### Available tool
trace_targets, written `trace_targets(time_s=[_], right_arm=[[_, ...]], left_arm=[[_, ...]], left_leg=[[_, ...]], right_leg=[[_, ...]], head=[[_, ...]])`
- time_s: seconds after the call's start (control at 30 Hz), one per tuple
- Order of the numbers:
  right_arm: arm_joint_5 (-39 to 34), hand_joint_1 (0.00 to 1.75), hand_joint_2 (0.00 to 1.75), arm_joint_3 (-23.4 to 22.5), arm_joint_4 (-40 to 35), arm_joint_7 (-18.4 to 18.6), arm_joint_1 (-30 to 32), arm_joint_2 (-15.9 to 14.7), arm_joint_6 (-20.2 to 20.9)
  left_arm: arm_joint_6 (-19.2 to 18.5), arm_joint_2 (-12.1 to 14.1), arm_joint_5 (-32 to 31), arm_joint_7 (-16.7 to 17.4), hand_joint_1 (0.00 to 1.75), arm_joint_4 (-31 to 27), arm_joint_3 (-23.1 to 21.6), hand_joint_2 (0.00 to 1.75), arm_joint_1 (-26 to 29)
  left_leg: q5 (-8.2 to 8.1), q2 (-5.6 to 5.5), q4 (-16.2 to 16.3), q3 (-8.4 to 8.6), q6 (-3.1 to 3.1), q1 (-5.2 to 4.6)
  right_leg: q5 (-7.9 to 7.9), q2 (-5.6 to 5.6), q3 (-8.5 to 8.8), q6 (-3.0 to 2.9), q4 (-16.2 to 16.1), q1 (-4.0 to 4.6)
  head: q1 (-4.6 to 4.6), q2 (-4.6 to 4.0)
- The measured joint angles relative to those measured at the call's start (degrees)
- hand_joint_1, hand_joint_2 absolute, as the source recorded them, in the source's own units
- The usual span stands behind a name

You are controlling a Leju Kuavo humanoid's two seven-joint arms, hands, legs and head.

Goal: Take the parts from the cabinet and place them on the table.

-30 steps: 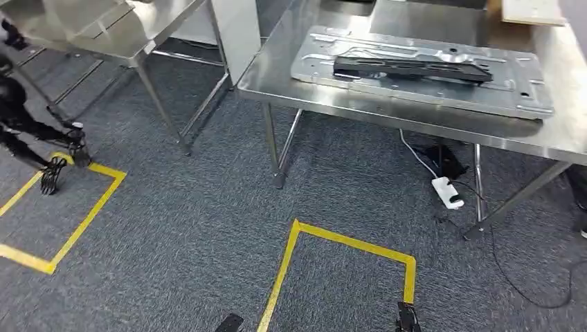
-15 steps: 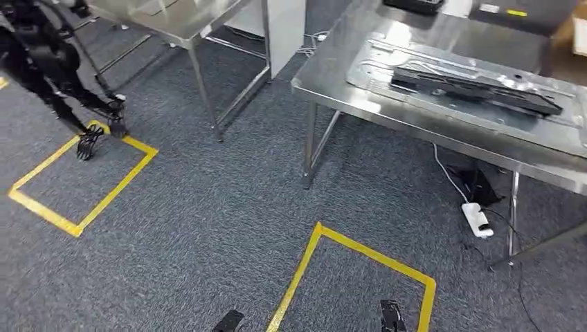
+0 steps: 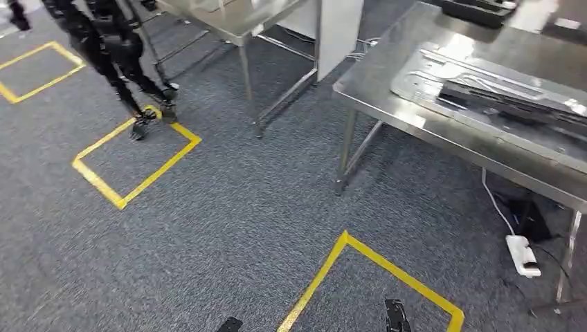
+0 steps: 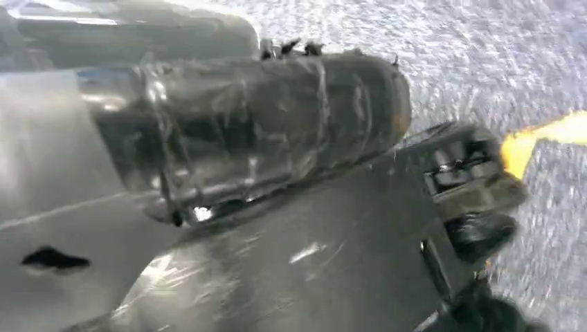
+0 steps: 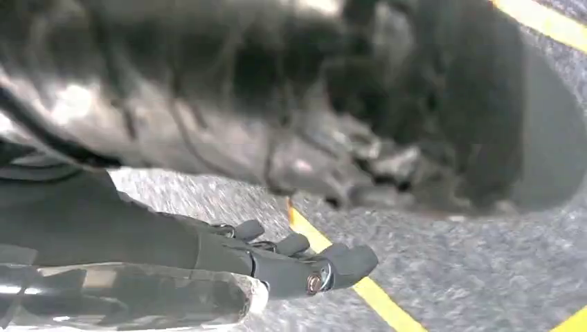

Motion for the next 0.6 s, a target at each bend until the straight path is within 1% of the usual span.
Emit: trace_targets(time_s=[0.03,0.07,0.1,0.13,0.17,0.2,0.23,0.27,0.3,0.33,0.37,0.4,0.43,0.47,0.5,0.53,0.57,0.6], right_arm=[[0.4,0.00,0.00,0.1,0.0,0.4,0.0,0.0,0.0],[0.5,0.00,0.00,0.1,0.0,0.6,0.1,0.0,0.1],[0.5,0.00,0.00,0.1,0.0,0.7,0.0,0.0,0.2],[0.4,0.00,0.00,0.1,0.0,0.8,0.0,0.1,0.4],[0.3,0.00,0.00,0.1,0.0,0.8,0.0,0.1,0.6],[0.3,0.00,0.00,0.1,0.0,0.8,-0.1,0.1,0.9],[0.3,0.00,0.00,0.1,0.0,0.8,-0.1,0.1,1.1],[0.3,0.00,0.00,0.2,0.0,0.8,-0.2,0.1,1.1],[0.5,0.00,0.00,0.3,0.0,0.8,-0.2,0.3,1.1],[0.6,0.00,0.00,0.4,0.0,0.7,-0.2,0.4,1.1],[0.8,0.00,0.00,0.5,0.0,0.7,-0.2,0.4,1.1],[1.1,0.00,0.00,0.6,0.0,0.5,-0.2,0.4,1.3],[1.4,0.00,0.00,0.7,0.0,0.3,-0.3,0.4,1.4],[1.6,0.00,0.00,0.8,0.0,0.3,-0.3,0.4,1.4],[1.6,0.00,0.00,0.9,0.0,0.3,-0.1,0.4,1.4],[1.7,0.00,0.00,1.0,0.0,0.3,0.1,0.4,1.4],[1.8,0.00,0.00,1.1,0.0,0.3,0.2,0.4,1.4],[1.8,0.00,0.00,1.2,0.0,0.3,0.3,0.4,1.4]], left_arm=[[0.2,0.0,0.0,0.2,0.00,0.0,0.0,0.00,0.0],[0.3,0.0,-0.2,0.5,0.00,0.0,0.0,0.00,0.1],[0.5,0.0,-0.3,0.7,0.00,0.0,0.0,0.00,0.2],[0.6,0.0,-0.4,0.7,0.00,0.0,0.0,0.00,0.4],[0.7,0.0,-0.4,0.7,0.00,0.0,0.0,0.00,0.5],[0.7,0.0,-0.5,0.7,0.00,0.0,0.0,0.00,0.4],[0.7,0.0,-0.6,0.5,0.00,0.0,0.0,0.00,0.2],[0.7,0.0,-0.7,0.4,0.00,0.0,0.0,0.00,0.2],[0.7,0.0,-0.8,0.3,0.00,0.0,0.0,0.00,0.2],[0.7,0.0,-0.9,0.2,0.00,0.0,0.0,0.00,0.3],[0.8,0.0,-0.9,0.2,0.00,0.0,0.0,0.00,0.4],[0.9,0.0,-0.9,0.1,0.00,0.0,0.0,0.00,0.5],[1.0,0.0,-0.9,-0.1,0.00,0.0,0.0,0.00,0.5],[1.0,0.0,-0.8,-0.3,0.00,0.0,0.0,0.00,0.3],[0.9,0.0,-0.8,-0.5,0.00,0.0,0.0,0.00,0.2],[0.8,0.0,-0.8,-0.6,0.00,0.0,0.0,0.00,0.2],[0.6,0.1,-0.6,-0.6,0.00,0.0,0.0,0.00,0.3],[0.4,0.2,-0.5,-0.6,0.00,0.0,0.0,0.00,0.4]], left_leg=[[-0.60,0.17,2.8,-1.57,-0.20,0.18],[0.14,0.28,3.0,-1.86,-0.35,0.37],[1.91,0.39,0.7,-0.76,-0.43,0.51],[4.49,0.58,-3.9,1.68,-0.38,0.58],[7.31,1.35,-10.3,5.16,-0.18,0.57],[7.71,3.94,-15.0,7.40,0.03,0.35],[7.37,4.20,-15.2,7.88,0.42,-0.36],[7.47,3.38,-15.2,7.71,0.83,-0.33],[7.42,2.98,-15.2,7.56,0.94,-0.48],[7.39,2.42,-15.3,7.51,1.21,-0.60],[7.73,1.80,-15.9,7.91,1.68,-0.26],[7.94,1.29,-16.3,8.20,1.93,-0.05],[7.95,0.87,-16.3,8.27,2.22,-0.04],[7.99,0.41,-16.3,8.25,2.70,-0.09],[7.92,-0.23,-16.3,8.25,2.85,-0.21],[7.91,-0.83,-16.3,8.26,2.86,-0.27],[7.88,-1.82,-16.2,8.31,2.90,-0.37],[7.87,-2.66,-16.1,8.36,2.88,-0.37]], right_leg=[[-0.11,-0.85,0.01,0.01,0.0,-0.03],[-0.19,-1.55,0.06,0.05,0.0,-0.07],[-0.31,-2.17,0.19,0.14,0.0,-0.14],[-0.47,-2.84,0.41,0.27,0.0,-0.20],[-0.71,-3.48,0.76,0.52,0.0,-0.25],[-0.92,-4.03,1.04,0.84,0.0,-0.18],[-1.20,-4.42,1.06,1.29,0.0,0.24],[-1.23,-4.75,1.09,1.51,-0.1,0.15],[-1.35,-5.14,1.29,1.80,-0.2,0.19],[-1.34,-5.66,1.48,2.09,-0.4,0.19],[-1.66,-5.84,1.69,2.51,-0.3,0.15],[-2.39,-3.33,1.27,2.67,0.7,-0.25],[-4.45,-0.87,-0.27,2.67,4.0,-0.22],[-6.64,-0.11,-2.48,2.60,8.4,-0.14],[-8.74,0.25,-5.13,2.66,13.6,-0.06],[-9.60,0.40,-6.79,2.69,16.6,-0.01],[-9.09,0.45,-8.21,2.68,18.5,-0.03],[-7.31,0.48,-7.85,2.60,16.9,-0.04]], head=[[0.07,0.00],[0.02,0.00],[0.02,0.00],[0.04,0.02],[0.00,0.00],[0.04,0.00],[0.09,0.02],[0.20,0.02],[0.07,0.02],[0.19,0.02],[0.09,0.00],[0.22,0.00],[0.57,0.02],[0.59,0.02],[0.64,0.00],[0.59,0.00],[0.59,0.02],[0.59,0.02]])
